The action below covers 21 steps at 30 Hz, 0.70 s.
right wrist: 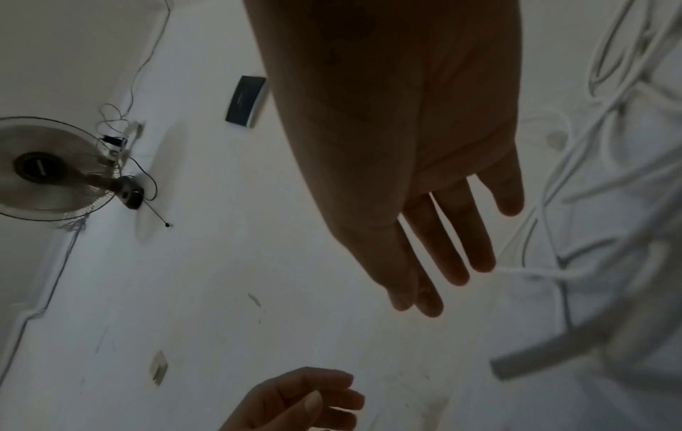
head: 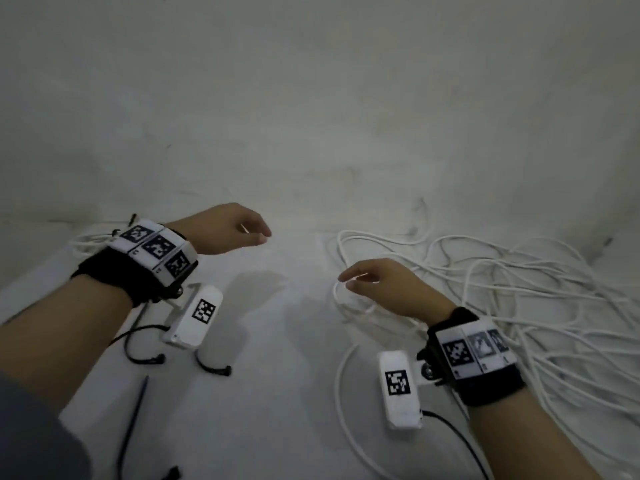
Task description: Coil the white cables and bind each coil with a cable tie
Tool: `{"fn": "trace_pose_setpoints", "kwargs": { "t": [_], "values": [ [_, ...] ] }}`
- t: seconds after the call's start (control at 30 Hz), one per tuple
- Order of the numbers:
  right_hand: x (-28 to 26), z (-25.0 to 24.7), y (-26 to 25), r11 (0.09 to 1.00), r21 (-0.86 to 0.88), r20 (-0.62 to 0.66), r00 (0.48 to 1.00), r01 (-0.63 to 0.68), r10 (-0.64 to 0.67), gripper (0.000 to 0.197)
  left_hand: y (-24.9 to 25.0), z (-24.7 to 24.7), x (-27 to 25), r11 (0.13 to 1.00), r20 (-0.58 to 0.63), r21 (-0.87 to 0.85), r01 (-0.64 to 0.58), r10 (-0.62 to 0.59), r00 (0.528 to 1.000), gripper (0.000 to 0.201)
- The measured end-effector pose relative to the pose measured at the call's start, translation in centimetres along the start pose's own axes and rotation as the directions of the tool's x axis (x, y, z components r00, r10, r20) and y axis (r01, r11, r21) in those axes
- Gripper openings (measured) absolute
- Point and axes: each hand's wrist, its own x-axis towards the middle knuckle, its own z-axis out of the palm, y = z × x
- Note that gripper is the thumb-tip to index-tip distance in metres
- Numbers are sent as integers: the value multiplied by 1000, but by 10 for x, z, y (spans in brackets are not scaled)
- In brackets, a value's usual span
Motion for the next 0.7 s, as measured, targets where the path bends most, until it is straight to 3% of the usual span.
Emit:
{"fn": "trace_pose_setpoints", "kwargs": {
  "t": [0.17, 0.27, 0.33, 0.4, 0.47, 0.53, 0.63, 0.7],
  "values": [
    [-32, -45, 15, 987, -160, 23, 999, -31, 35, 15, 79, 49, -1, 985, 81, -73, -156, 162, 983, 23],
    [-46, -58, 19, 989, -133, 8, 998, -68, 69, 14, 112, 82, -3, 970, 179, -112, -217, 234, 956, 28],
    [-54, -59, 18, 984, -109, 105, 983, -140, 152, 17, 126, 102, -4, 971, 281, -56, -233, 239, 929, 38],
    [-60, -54, 15, 963, -171, 282, 926, -207, 249, 22, 130, 118, -1, 973, 341, 56, -226, 194, 920, 47],
    [-67, -48, 14, 936, -280, 381, 870, -215, 314, 30, 130, 126, 1, 969, 326, 151, -197, 139, 935, 48],
    [-70, -41, 16, 914, -338, 386, 852, -226, 353, 38, 127, 129, 2, 972, 279, 186, -144, 88, 956, 41],
    [-74, -37, 14, 921, -304, 333, 879, -243, 341, 31, 123, 131, 1, 986, 245, 129, -111, 76, 966, 34],
    [-74, -38, 12, 950, -219, 316, 906, -220, 283, 23, 125, 134, -2, 985, 239, 68, -158, 137, 961, 38]
  ]
}}
